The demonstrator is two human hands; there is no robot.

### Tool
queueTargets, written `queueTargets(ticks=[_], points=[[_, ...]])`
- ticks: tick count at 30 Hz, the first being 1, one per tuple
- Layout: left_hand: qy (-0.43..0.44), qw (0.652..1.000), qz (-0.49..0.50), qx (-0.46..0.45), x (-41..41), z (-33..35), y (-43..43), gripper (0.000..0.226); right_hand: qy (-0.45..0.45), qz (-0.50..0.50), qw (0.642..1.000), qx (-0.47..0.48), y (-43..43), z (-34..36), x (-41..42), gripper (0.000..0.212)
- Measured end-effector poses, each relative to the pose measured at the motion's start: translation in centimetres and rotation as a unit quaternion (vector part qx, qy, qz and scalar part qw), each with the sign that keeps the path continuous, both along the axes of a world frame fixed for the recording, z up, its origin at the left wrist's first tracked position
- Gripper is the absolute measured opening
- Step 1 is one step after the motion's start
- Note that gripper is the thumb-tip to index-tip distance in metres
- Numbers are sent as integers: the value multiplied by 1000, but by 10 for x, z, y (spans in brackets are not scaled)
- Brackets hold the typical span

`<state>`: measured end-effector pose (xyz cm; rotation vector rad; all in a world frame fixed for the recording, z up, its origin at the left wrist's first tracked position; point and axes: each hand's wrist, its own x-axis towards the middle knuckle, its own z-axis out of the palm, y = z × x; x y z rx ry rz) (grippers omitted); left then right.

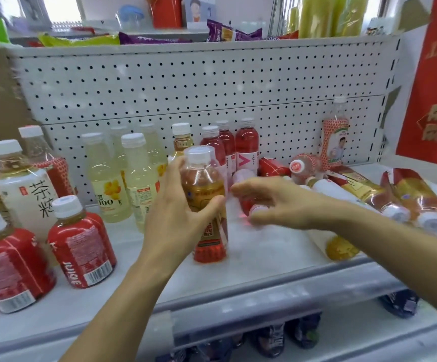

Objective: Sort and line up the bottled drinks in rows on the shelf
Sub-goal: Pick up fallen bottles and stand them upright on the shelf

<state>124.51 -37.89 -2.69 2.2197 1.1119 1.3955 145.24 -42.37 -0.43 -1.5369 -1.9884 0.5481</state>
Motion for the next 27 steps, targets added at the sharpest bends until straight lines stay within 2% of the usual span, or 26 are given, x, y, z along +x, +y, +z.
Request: queueTargets(ticks=[2,3,6,8,9,10,12,14,16,18,22,27], points=[[8,999,42,3,3,-3,0,88,-16,-38,998,36,-1,14,31,49],[19,996,80,32,6,-3,-2,89,-15,-57,997,54,1,20,48,45],[32,960,168,222,24,2,-15,83,-58,-102,990,76,15,37,93,41],[48,943,131,302,47,8,-25,67,-128,-106,985,43,30,44,120,41],[65,944,98,308,60,11,-27,59,-169,-100,980,28,40,46,131,42],[85,952,62,286,75,13,-27,51,-204,-91,975,14,50,47,142,42],[138,975,-1,172,105,17,-20,42,-271,-62,961,-13,69,45,154,39],[200,978,-3,61,133,17,1,42,-316,-21,948,-33,87,40,160,35],[255,967,22,-4,156,13,29,44,-346,18,937,-41,103,33,160,21],[294,953,61,-31,173,8,56,42,-386,45,921,-31,120,26,160,9],[351,926,120,-78,191,-2,90,35,-427,114,897,-1,139,22,164,4],[416,895,126,-95,211,-1,96,38,-456,165,874,0,148,12,180,37]])
